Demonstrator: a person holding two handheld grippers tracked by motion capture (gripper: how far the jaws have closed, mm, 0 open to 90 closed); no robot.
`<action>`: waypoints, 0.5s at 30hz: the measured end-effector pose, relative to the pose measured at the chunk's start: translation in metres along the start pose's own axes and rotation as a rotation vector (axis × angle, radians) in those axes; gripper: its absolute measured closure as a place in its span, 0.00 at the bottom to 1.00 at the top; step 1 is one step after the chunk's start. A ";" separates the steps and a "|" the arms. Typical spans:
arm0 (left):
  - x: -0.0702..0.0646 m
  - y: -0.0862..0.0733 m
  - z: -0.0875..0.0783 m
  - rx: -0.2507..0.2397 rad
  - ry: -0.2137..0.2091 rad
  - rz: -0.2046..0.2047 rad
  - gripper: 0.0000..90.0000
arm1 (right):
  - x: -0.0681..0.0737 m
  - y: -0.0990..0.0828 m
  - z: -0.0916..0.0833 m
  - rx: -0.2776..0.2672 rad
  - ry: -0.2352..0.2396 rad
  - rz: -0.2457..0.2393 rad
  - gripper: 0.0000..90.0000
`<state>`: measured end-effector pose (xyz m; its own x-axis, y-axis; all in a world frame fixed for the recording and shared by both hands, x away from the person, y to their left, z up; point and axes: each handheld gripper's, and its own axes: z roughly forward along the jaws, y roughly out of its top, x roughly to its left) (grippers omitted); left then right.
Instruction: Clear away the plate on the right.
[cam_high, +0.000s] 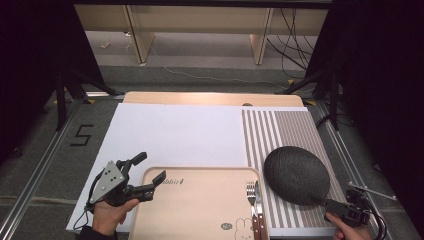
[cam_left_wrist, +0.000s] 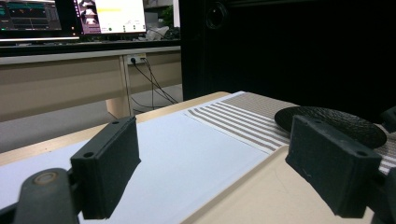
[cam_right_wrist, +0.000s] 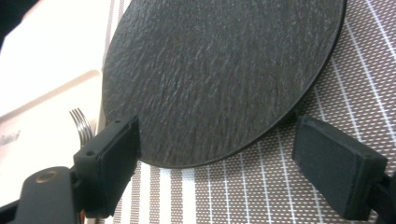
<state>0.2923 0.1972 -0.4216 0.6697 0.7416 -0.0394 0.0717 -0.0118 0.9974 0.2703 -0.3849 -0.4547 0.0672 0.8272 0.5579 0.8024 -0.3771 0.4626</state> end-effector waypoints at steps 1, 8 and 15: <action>0.000 0.000 0.000 0.000 -0.001 0.000 0.18 | 0.001 0.000 0.000 0.005 -0.005 0.024 0.19; 0.000 0.000 0.000 0.000 -0.001 0.002 0.18 | -0.006 0.000 0.001 0.012 0.034 0.051 0.20; 0.000 0.000 0.000 0.000 0.000 -0.001 0.18 | -0.009 -0.001 0.003 0.030 0.078 0.110 0.20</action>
<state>0.2923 0.1969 -0.4216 0.6696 0.7416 -0.0406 0.0723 -0.0107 0.9973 0.2712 -0.3910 -0.4624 0.1101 0.7460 0.6567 0.8102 -0.4501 0.3755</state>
